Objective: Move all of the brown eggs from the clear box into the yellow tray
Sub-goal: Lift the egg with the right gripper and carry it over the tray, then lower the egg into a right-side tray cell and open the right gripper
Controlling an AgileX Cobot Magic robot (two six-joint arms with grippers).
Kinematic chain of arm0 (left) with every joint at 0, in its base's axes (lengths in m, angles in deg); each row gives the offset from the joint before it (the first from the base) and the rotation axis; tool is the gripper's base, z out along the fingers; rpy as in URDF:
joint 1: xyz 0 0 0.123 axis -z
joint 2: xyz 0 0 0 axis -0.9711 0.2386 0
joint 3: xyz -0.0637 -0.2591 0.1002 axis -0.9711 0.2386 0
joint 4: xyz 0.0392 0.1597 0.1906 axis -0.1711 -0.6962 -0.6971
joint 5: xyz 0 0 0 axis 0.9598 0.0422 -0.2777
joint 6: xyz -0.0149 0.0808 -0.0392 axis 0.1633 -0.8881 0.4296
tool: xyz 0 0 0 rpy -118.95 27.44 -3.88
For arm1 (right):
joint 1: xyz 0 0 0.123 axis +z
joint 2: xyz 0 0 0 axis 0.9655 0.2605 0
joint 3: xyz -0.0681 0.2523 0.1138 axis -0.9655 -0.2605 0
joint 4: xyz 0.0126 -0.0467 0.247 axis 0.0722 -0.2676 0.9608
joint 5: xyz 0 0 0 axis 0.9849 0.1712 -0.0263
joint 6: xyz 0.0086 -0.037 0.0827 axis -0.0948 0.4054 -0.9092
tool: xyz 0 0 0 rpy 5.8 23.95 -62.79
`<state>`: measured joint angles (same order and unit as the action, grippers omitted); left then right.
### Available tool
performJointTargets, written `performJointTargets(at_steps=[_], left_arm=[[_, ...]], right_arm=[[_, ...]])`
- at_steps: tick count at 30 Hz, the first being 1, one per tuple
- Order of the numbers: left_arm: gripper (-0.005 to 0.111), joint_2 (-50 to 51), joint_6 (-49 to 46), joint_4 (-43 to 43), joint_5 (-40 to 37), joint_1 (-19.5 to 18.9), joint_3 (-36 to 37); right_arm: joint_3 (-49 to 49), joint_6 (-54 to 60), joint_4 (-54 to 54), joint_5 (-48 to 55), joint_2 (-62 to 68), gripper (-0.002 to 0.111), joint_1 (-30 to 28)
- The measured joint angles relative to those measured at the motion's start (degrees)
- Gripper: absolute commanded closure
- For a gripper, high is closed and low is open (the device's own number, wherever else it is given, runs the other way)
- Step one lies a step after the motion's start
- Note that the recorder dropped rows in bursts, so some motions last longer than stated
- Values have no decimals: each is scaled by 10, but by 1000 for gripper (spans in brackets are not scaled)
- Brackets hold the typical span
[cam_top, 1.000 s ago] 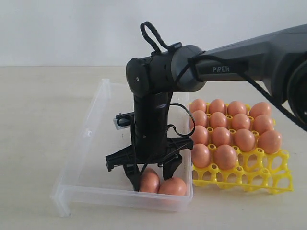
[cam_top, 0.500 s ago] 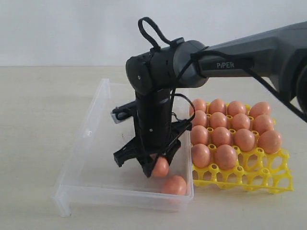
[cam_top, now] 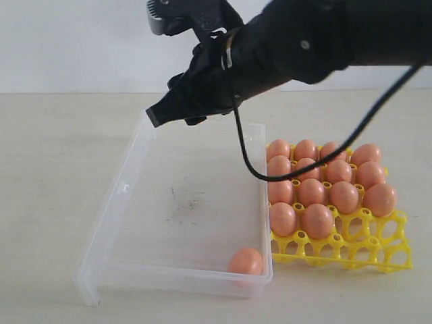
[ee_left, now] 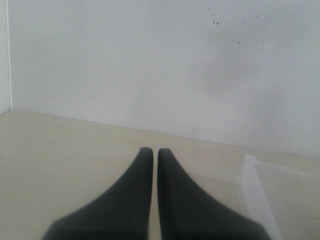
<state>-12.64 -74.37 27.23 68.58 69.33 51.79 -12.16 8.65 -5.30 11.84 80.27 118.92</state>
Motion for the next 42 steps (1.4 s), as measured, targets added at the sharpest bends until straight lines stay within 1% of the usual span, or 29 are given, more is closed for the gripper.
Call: performJointTargets(at_steps=[5,8,11,14,21,24,28,32,36,38,42], left_arm=[[103,0,0,0,0,0,0],[103,0,0,0,0,0,0],[103,0,0,0,0,0,0],[103,0,0,0,0,0,0],[103,0,0,0,0,0,0],[103,0,0,0,0,0,0],[103,0,0,0,0,0,0],[103,0,0,0,0,0,0],[103,0,0,0,0,0,0],[103,0,0,0,0,0,0],[103,0,0,0,0,0,0]], right_arm=[[-98,-18,-20,-103,-60,109,0],[-150,-19,-26,-142,-86,109,-1],[-192,-23,-26,-169,-106,109,-16],[-225,-32,-26,-177,-119,109,-50],[-270,-37,-26,-180,-162,109,-155],[-293,-38,-26,-195,-190,109,-192],[-362,-39,-19,-286,-213,109,-218],[-463,-23,44,-444,-217,109,-219],[-546,13,90,-565,-218,109,-220],[-581,38,99,-594,-218,109,-221],[-629,70,102,-613,-215,109,-222]])
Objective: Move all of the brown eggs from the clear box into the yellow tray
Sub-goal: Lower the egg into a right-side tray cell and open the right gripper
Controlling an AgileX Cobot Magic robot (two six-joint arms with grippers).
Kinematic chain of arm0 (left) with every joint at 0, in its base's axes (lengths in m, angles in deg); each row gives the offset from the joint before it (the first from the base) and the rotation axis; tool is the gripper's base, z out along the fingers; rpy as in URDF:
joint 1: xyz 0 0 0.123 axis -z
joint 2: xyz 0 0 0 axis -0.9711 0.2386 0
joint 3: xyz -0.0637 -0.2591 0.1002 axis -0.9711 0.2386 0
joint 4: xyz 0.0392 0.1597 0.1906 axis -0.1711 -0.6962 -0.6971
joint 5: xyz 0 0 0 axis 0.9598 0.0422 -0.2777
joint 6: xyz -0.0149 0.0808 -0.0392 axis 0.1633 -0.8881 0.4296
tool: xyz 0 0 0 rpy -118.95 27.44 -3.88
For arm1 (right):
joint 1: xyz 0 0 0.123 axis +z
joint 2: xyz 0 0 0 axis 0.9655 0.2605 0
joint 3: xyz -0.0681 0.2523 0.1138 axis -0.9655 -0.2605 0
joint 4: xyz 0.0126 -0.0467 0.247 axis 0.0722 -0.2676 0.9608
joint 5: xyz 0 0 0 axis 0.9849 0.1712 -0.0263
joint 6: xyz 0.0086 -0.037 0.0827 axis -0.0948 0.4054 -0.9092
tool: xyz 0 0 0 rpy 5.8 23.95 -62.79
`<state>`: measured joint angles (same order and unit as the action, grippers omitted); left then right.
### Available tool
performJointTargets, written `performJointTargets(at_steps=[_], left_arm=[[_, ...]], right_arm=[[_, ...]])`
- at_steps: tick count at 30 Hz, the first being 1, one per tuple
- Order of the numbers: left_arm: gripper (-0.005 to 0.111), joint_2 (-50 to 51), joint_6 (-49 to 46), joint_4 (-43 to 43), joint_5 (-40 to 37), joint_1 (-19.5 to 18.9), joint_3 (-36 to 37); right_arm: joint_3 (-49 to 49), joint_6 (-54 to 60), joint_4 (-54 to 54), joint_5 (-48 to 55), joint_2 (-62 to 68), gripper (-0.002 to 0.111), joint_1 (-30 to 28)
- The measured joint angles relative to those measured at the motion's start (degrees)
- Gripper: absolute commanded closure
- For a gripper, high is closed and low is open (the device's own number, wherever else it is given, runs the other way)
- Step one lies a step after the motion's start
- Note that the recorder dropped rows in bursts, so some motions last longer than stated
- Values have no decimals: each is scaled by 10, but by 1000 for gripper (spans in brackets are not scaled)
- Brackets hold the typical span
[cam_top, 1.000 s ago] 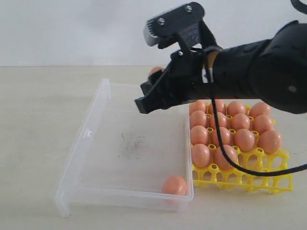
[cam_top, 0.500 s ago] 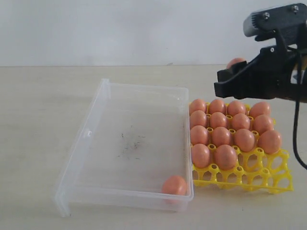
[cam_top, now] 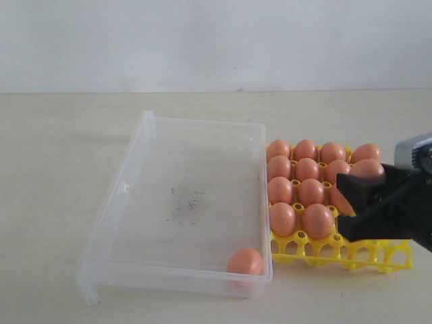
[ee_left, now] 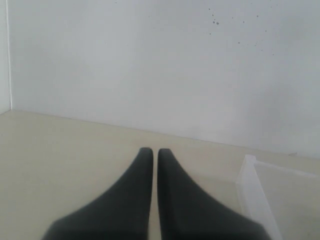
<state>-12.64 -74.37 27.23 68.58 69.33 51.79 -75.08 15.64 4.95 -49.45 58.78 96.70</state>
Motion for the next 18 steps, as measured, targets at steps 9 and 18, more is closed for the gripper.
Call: performJointTargets(at_steps=[9,18], left_arm=[[103,0,0,0,0,0,0],[103,0,0,0,0,0,0]], right_arm=[[-35,-1,12,-108,101,109,0],[-35,-6,34,-191,198,109,0]])
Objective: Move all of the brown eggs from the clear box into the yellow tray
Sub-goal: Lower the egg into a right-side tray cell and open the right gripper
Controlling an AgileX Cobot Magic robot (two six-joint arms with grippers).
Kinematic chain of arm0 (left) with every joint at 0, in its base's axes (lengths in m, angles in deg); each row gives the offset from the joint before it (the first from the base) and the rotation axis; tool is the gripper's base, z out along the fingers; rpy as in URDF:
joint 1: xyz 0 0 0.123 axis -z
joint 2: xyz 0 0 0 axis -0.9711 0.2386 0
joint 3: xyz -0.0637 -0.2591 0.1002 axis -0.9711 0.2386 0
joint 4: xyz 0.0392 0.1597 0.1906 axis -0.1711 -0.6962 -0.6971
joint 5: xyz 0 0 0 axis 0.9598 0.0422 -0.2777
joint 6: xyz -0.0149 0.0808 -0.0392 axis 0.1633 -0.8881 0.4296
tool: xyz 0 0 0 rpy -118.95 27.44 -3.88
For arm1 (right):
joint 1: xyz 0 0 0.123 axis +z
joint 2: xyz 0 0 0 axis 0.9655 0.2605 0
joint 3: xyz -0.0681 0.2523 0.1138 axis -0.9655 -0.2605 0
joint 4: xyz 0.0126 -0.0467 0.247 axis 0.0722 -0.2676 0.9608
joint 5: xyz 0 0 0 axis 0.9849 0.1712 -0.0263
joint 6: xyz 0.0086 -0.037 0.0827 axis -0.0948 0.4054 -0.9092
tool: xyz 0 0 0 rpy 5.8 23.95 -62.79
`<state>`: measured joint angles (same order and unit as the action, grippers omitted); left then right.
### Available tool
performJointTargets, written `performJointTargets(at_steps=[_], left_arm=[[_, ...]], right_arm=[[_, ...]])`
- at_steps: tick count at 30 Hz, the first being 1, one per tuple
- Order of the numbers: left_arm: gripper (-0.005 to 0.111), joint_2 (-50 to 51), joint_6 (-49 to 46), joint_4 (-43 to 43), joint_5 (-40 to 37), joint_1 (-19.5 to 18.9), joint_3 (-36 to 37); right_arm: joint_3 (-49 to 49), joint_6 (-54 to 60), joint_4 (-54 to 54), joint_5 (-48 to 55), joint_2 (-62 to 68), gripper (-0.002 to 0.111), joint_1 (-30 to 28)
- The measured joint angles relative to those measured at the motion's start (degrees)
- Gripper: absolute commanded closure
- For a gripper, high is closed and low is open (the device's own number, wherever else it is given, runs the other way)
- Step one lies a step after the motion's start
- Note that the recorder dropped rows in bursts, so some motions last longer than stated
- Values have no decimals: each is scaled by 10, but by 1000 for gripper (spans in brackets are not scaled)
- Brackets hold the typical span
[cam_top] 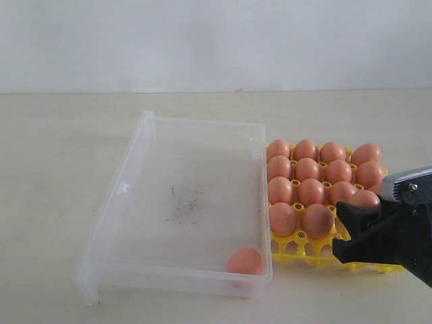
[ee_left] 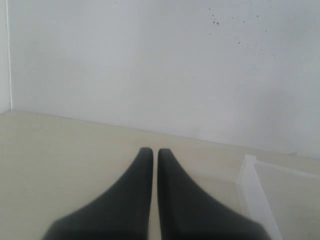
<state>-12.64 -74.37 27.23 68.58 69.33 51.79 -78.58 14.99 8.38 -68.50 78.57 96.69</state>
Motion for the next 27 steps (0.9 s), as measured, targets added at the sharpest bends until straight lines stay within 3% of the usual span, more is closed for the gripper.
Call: performJointTargets(at_steps=[20,23,27], left_arm=[[103,0,0,0,0,0,0],[103,0,0,0,0,0,0],[103,0,0,0,0,0,0]], right_arm=[[30,-5,7,-14,73,108,0],[32,0,7,-7,73,99,0],[33,6,6,-5,73,78,0]])
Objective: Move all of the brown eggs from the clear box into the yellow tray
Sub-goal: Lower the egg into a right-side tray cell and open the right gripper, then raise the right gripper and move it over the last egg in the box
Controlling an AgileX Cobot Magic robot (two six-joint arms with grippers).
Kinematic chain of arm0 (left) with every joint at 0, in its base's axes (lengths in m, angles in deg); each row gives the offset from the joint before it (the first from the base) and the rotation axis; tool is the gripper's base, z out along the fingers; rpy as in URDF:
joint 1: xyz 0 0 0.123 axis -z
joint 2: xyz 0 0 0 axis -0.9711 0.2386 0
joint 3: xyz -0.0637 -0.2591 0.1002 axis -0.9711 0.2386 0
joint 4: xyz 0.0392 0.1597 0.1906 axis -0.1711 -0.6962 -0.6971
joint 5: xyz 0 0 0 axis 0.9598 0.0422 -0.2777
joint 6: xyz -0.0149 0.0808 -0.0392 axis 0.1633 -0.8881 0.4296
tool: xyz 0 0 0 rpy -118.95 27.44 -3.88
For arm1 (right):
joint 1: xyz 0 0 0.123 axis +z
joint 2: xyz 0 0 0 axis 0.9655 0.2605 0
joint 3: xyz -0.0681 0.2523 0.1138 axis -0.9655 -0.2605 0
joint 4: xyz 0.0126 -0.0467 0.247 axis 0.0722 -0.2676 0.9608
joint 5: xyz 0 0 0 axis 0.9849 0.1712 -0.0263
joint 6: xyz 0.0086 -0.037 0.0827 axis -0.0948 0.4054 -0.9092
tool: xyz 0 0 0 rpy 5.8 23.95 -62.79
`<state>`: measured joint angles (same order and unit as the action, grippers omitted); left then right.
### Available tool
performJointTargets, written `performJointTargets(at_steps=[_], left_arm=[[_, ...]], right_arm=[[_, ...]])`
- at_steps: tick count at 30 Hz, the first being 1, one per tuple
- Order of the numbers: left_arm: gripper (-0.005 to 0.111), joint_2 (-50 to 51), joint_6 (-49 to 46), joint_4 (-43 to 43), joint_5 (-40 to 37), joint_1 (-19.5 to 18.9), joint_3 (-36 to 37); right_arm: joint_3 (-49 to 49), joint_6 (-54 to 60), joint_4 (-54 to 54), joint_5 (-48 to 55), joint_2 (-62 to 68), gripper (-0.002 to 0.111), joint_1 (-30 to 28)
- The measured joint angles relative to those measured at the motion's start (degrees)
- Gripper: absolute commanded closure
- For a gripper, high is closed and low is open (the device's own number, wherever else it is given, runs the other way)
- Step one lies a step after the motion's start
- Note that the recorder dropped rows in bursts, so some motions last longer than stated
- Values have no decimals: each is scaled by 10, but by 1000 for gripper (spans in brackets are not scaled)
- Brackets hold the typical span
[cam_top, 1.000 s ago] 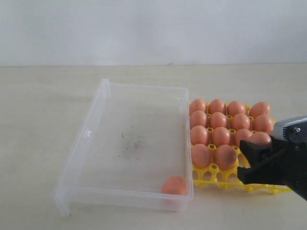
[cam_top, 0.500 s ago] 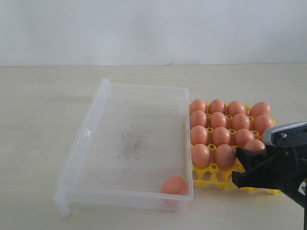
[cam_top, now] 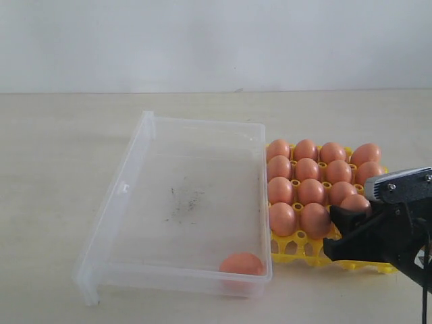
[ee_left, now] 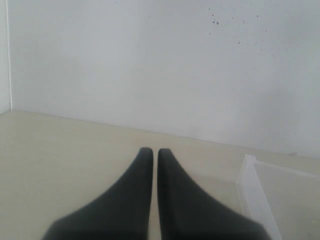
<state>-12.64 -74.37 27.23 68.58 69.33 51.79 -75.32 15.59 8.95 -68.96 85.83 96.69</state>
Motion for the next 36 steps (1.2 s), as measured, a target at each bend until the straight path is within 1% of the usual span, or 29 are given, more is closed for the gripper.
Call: performJointTargets(at_steps=[3,5,6,15,19,23,24,25,26,27,28,30,31,32,33,36], left_arm=[[103,0,0,0,0,0,0],[103,0,0,0,0,0,0],[103,0,0,0,0,0,0],[103,0,0,0,0,0,0],[103,0,0,0,0,0,0],[103,0,0,0,0,0,0],[103,0,0,0,0,0,0],[103,0,0,0,0,0,0],[103,0,0,0,0,0,0],[103,0,0,0,0,0,0],[103,0,0,0,0,0,0],[103,0,0,0,0,0,0],[103,0,0,0,0,0,0],[103,0,0,0,0,0,0],[103,0,0,0,0,0,0],[103,0,0,0,0,0,0]], right_arm=[[0,2,0,0,0,60,0],[0,2,0,1,0,53,0],[0,2,-1,3,0,52,0],[0,2,-1,-1,0,51,0],[0,2,-3,-19,-3,51,0],[0,2,-8,-4,-65,52,0],[-1,0,-10,9,-100,56,0],[-1,-15,-16,19,-128,65,0],[-1,-38,-30,24,-156,84,0],[3,-80,-72,30,-189,108,0],[13,-121,-131,42,-214,108,0],[74,-272,-292,89,-263,109,0],[125,-376,-400,124,-279,109,0],[169,-459,-482,149,-285,109,1],[230,-561,-587,188,-285,109,12],[332,-705,-760,282,-281,109,47]])
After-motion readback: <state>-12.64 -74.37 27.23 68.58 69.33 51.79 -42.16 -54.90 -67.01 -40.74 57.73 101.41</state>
